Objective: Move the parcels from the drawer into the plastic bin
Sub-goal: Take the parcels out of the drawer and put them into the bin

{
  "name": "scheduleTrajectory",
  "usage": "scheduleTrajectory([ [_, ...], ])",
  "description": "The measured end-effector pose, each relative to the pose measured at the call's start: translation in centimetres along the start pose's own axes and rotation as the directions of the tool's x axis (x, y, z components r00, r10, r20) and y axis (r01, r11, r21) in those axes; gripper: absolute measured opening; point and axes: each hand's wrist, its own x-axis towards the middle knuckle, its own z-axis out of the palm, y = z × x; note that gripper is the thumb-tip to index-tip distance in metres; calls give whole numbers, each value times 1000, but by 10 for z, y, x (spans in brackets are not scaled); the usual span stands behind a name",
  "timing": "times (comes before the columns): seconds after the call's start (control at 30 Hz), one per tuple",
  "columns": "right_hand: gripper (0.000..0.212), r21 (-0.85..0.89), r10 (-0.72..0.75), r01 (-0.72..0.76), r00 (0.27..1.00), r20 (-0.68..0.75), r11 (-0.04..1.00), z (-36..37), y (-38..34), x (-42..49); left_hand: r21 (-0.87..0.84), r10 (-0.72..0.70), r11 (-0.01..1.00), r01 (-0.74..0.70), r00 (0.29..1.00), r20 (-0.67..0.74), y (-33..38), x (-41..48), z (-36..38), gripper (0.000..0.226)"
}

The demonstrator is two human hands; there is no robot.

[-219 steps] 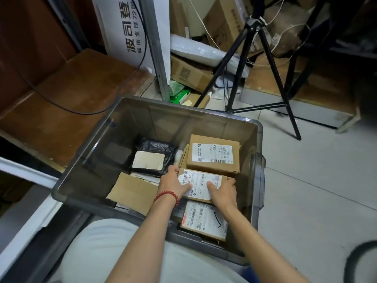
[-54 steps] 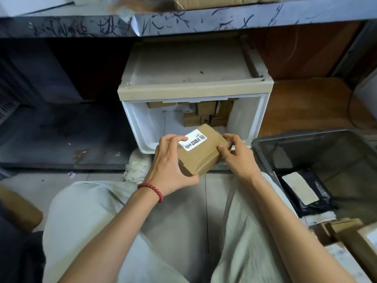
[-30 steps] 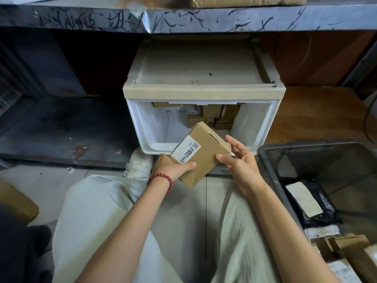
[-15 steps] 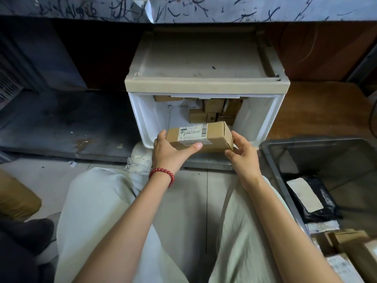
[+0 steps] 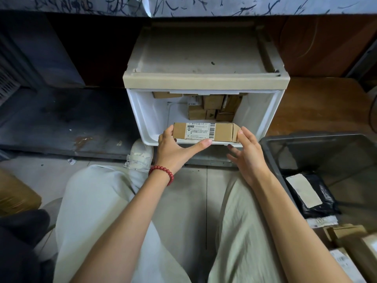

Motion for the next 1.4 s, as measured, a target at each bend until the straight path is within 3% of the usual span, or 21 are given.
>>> scheduleTrajectory([
  [0.1,45,-36,-5,4,1000,-9,999,-1,0,0,-51,0,999,-2,999,-33,1,1,0,104],
  [0.3,45,19,-35,36,998,-43,999,0,-2,-1,-117,20,993,-31,996,-92,1,5,10,69],
  [0.5,46,216,-76,92,994,-81,972,-25,-13,-7,-117,69,990,-78,995,-73,10,6,44,63],
  [0.6,12,286,-89,108,993,-81,952,-42,-10,-11,-94,92,991,-95,995,-35,17,3,64,60],
  [0.63,10,326,-73,99,993,-92,940,-46,-10,-13,-87,106,990,-108,994,-24,19,2,69,61],
  [0.73,28,390,-42,86,992,-119,917,-55,-10,-12,-68,130,989,-130,991,-8,21,0,78,62],
  [0.97,59,144,-116,150,969,-220,978,-61,-12,-14,-45,176,984,-174,983,45,22,4,86,64],
  [1.23,43,-21,-172,177,911,-374,984,-117,-11,-33,62,292,947,-316,923,249,37,-1,138,85],
  [1.4,44,-126,-224,185,819,-529,974,-164,-15,-51,113,292,913,-392,820,492,52,-10,183,89],
])
